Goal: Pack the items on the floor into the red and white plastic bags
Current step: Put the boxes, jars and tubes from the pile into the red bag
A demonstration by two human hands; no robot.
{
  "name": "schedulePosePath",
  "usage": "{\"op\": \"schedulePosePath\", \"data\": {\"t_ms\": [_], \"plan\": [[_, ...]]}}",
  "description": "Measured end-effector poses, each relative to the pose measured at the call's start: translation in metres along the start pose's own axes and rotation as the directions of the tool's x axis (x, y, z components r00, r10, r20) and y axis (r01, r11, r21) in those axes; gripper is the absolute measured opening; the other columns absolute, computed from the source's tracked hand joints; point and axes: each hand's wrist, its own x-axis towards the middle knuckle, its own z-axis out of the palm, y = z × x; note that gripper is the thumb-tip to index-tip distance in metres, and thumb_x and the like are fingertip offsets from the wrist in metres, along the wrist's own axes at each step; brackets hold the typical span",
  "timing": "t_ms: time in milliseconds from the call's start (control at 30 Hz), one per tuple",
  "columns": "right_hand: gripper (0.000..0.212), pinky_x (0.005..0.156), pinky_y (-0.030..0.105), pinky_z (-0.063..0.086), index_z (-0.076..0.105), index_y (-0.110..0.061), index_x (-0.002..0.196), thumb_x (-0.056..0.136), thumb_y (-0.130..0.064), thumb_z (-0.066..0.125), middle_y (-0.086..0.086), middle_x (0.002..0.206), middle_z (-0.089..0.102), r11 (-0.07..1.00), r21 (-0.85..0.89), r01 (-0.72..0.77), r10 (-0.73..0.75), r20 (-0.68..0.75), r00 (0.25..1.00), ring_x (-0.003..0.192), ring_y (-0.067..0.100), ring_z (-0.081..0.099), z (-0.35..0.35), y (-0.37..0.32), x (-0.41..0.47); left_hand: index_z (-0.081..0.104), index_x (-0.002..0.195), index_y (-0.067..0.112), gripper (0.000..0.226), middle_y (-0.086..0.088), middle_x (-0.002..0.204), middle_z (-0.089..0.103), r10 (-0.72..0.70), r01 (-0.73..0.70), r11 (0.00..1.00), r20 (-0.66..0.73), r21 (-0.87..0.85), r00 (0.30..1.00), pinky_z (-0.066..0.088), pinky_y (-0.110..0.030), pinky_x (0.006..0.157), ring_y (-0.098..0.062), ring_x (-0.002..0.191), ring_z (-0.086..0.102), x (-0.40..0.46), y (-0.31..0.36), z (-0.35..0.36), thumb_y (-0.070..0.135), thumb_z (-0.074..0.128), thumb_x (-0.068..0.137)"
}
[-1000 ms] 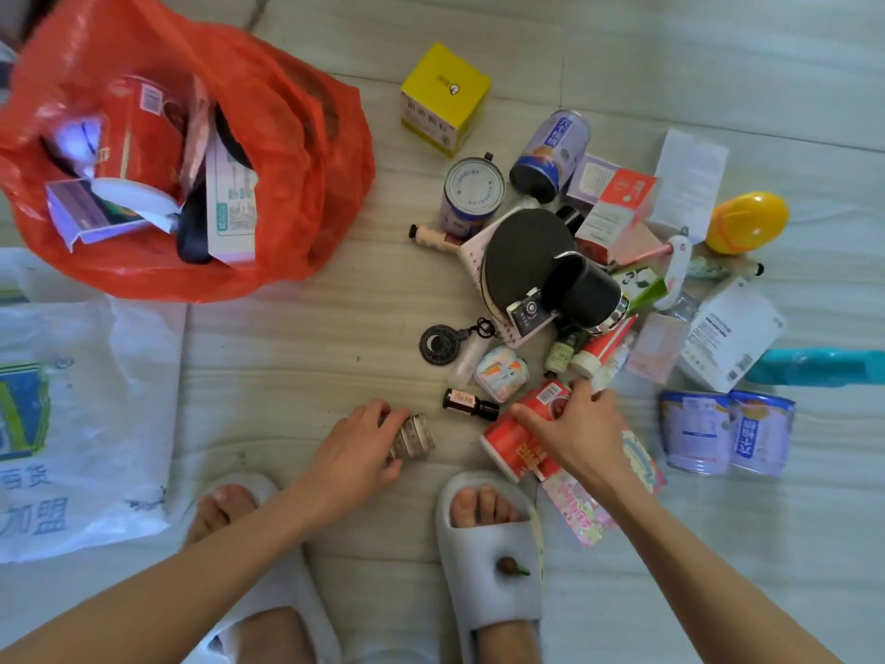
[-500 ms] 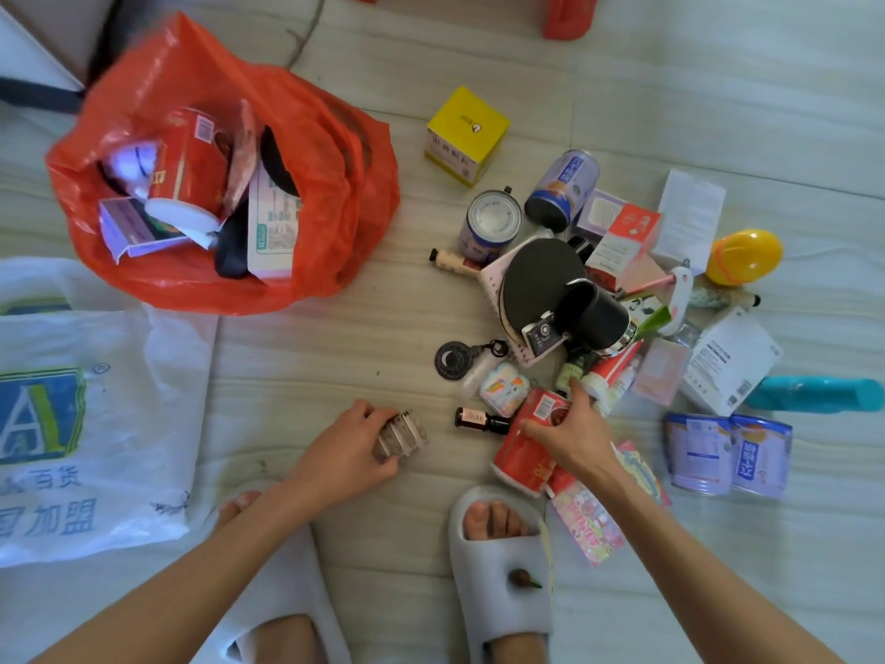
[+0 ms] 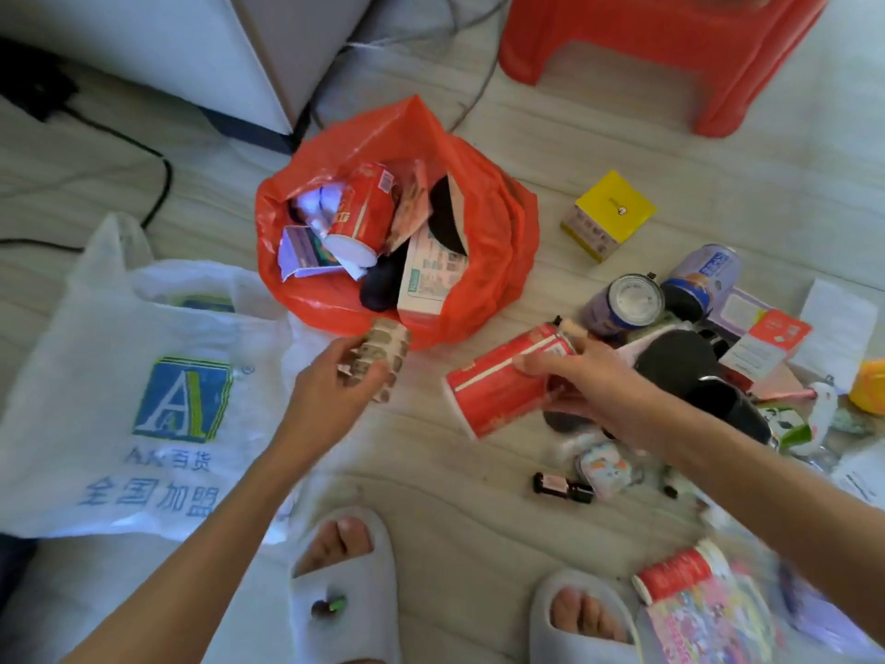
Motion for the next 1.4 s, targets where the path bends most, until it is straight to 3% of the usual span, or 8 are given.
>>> {"op": "schedulePosePath", "data": {"t_ms": [100, 267, 500, 600, 733, 933, 1233, 1400], "plan": [[0.049, 0.07, 0.026, 0.056, 0.054, -0.014, 0.097, 0.06, -0.027, 0.084, 0.002, 0.093, 0.064, 0.95, -0.177, 0.257, -0.272, -0.07, 0.96, 0.079, 0.013, 0.063, 0.029, -0.056, 0.008, 0.056, 0.111, 0.019, 0.048, -0.006, 0.099, 0.062, -0.099, 0.076, 0.98, -0.119, -0.184, 0.988, 0.05, -0.031, 0.075, -0.018, 0.077, 0.059, 0.031, -0.005, -0.022, 0.045, 0.06, 0.071], [0.08, 0.073, 0.015, 0.029, 0.04, -0.008, 0.123, 0.06, -0.032, 0.082, 0.005, 0.118, 0.04, 0.446, -0.712, 0.543, -0.778, -0.008, 0.629, 0.097, 0.015, 0.043, 0.082, -0.115, 0.037, 0.052, 0.111, 0.015, 0.04, -0.005, 0.096, 0.06, -0.224, 0.127, 0.903, -0.198, -0.41, 0.954, 0.048, -0.03, 0.068, -0.021, 0.081, 0.06, 0.082, 0.002, -0.033, 0.037, 0.065, 0.08], [0.077, 0.093, 0.043, 0.04, 0.039, -0.001, 0.132, 0.071, -0.032, 0.074, 0.017, 0.131, 0.046, 0.061, -0.953, 0.296, -0.942, 0.043, 0.332, 0.115, 0.035, 0.048, 0.105, -0.147, 0.1, 0.048, 0.105, 0.013, 0.032, -0.002, 0.094, 0.057, -0.135, -0.011, 0.94, -0.403, -0.341, 0.905, 0.042, -0.02, 0.071, -0.017, 0.084, 0.057, 0.126, 0.027, -0.046, 0.034, 0.061, 0.085], [0.076, 0.1, 0.039, 0.035, 0.031, 0.0, 0.138, 0.079, -0.029, 0.068, 0.018, 0.137, 0.04, 0.051, -0.942, 0.331, -0.924, 0.081, 0.374, 0.122, 0.035, 0.042, 0.103, -0.145, 0.108, 0.052, 0.111, 0.011, 0.037, 0.002, 0.095, 0.058, -0.025, -0.071, 0.97, -0.385, -0.234, 0.923, 0.037, -0.003, 0.058, -0.011, 0.081, 0.054, 0.129, 0.036, -0.038, 0.033, 0.064, 0.083], [0.072, 0.098, 0.042, 0.041, 0.036, 0.004, 0.136, 0.076, -0.02, 0.066, 0.024, 0.135, 0.042, 0.002, -0.883, 0.469, -0.914, 0.188, 0.359, 0.122, 0.04, 0.044, 0.088, -0.121, 0.098, 0.052, 0.11, 0.006, 0.041, -0.006, 0.108, 0.059, 0.044, -0.104, 0.979, -0.321, -0.174, 0.946, 0.042, -0.022, 0.085, -0.019, 0.098, 0.055, 0.124, 0.041, -0.015, 0.033, 0.064, 0.082], [0.04, 0.06, 0.039, 0.056, 0.061, 0.008, 0.103, 0.066, -0.007, 0.069, 0.024, 0.102, 0.065, -0.324, -0.881, 0.344, -0.841, 0.435, 0.323, 0.082, 0.038, 0.064, 0.061, -0.088, 0.108, 0.048, 0.112, 0.006, 0.045, -0.01, 0.116, 0.055, -0.053, -0.045, 0.963, -0.349, -0.266, 0.936, 0.038, -0.027, 0.092, -0.022, 0.11, 0.051, 0.12, 0.04, -0.003, 0.036, 0.064, 0.083], [0.034, 0.073, 0.045, 0.05, 0.055, 0.007, 0.112, 0.078, 0.002, 0.054, 0.024, 0.11, 0.057, -0.055, -0.952, 0.3, -0.815, 0.217, 0.537, 0.095, 0.039, 0.056, 0.102, -0.115, 0.113, 0.054, 0.123, 0.008, 0.047, -0.019, 0.122, 0.052, 0.115, -0.142, 0.988, -0.312, -0.065, 0.943, 0.042, -0.034, 0.097, -0.028, 0.113, 0.051, 0.131, 0.047, -0.01, 0.03, 0.055, 0.082], [0.03, 0.079, 0.04, 0.051, 0.065, 0.002, 0.096, 0.067, -0.001, 0.065, 0.018, 0.1, 0.066, -0.277, -0.885, 0.373, -0.826, 0.418, 0.377, 0.092, 0.035, 0.064, 0.082, -0.088, 0.1, 0.044, 0.132, 0.006, 0.048, -0.015, 0.136, 0.043, 0.305, -0.311, 0.95, -0.339, 0.038, 0.89, 0.04, -0.035, 0.101, -0.024, 0.124, 0.043, 0.131, 0.042, -0.011, 0.007, 0.056, 0.085]]}}
